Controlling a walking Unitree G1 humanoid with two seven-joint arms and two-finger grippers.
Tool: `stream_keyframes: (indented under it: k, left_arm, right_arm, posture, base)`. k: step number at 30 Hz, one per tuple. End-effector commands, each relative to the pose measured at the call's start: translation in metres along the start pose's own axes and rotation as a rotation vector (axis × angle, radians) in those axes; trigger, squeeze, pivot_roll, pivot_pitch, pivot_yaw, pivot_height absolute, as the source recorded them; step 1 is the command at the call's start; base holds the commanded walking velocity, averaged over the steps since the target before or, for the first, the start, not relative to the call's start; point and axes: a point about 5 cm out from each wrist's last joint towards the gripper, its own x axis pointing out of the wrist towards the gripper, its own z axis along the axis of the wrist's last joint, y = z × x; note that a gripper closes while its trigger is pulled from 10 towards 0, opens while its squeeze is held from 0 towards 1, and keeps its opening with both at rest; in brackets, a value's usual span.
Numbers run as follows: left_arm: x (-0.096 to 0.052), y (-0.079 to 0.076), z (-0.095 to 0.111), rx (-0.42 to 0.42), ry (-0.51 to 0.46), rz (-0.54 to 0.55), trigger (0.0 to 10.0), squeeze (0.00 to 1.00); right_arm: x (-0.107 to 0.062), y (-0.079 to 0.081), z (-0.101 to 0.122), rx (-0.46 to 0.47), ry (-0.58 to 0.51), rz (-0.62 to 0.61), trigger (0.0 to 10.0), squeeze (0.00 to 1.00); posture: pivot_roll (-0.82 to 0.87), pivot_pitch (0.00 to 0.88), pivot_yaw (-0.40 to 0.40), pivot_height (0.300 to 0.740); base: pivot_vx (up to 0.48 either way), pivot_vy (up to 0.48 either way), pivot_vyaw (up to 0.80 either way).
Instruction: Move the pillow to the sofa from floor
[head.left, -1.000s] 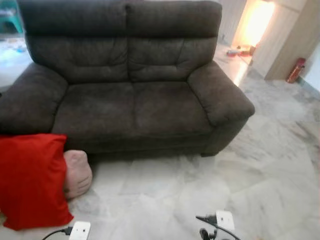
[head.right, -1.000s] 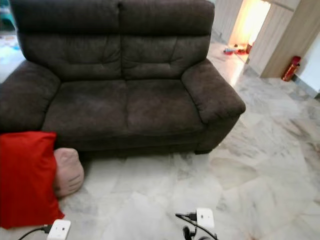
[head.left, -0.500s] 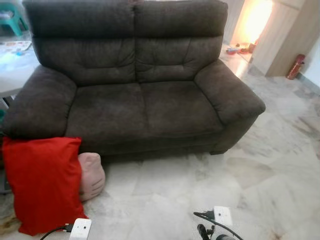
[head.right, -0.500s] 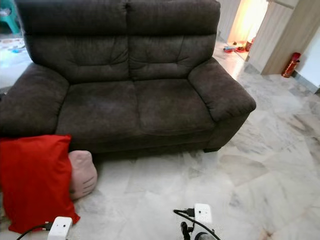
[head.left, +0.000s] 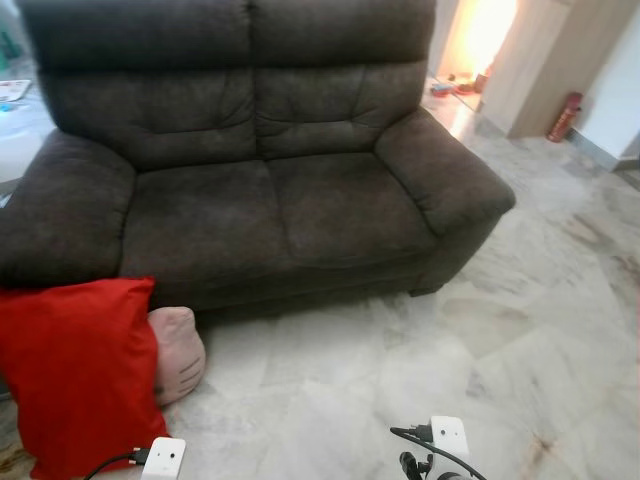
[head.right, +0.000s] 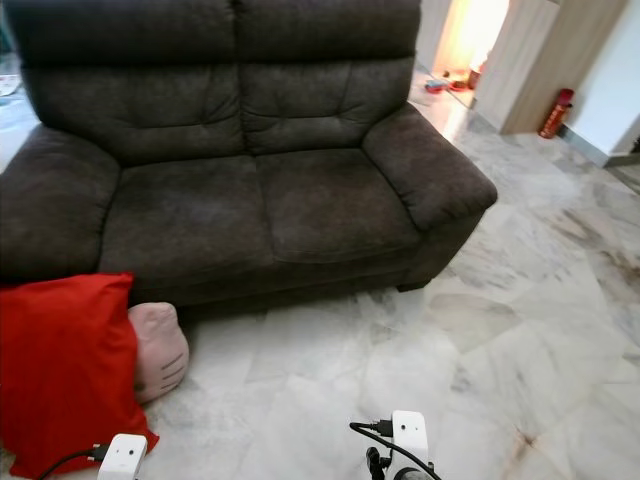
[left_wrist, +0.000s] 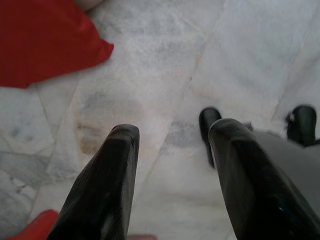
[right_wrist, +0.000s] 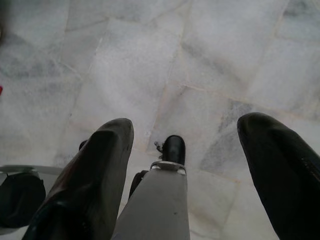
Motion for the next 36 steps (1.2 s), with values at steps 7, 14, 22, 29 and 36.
stream_keyframes:
  k: [7,14,22,29,36]
  left_arm:
    - [-0.002,0.000,-0.013,-0.004,0.039,-0.002,10.0,0.00]
    - [-0.002,0.000,-0.013,-0.001,0.041,-0.002,10.0,0.00]
    - [-0.002,0.000,-0.012,-0.002,0.039,-0.001,10.0,0.00]
    - [-0.002,0.001,-0.012,-0.001,0.033,0.009,10.0,0.00]
    - [-0.002,0.000,-0.012,-0.004,0.031,0.006,10.0,0.00]
  right_arm:
    - [-0.006,-0.011,-0.024,-0.009,0.025,0.001,10.0,0.00]
    - [-0.008,-0.014,-0.031,-0.008,0.029,0.003,10.0,0.00]
    - [-0.012,-0.022,-0.043,-0.011,0.046,0.000,10.0,0.00]
    - [-0.019,-0.039,-0.056,-0.010,0.065,-0.014,10.0,0.00]
    - [-0.018,-0.037,-0.055,0.006,0.062,-0.016,10.0,0.00]
  posture:
    - [0.06,0.005,-0.041,0.740]
    - [0.07,0.006,-0.040,0.740]
    - [0.07,0.005,-0.041,0.740]
    - [0.07,0.007,-0.044,0.740]
    - [0.07,0.009,-0.045,0.740]
  base:
    - [0.000,0.000,0.78]
    - [0.000,0.000,0.80]
    - [0.000,0.000,0.80]
    - [0.000,0.000,0.80]
    - [0.000,0.000,0.46]
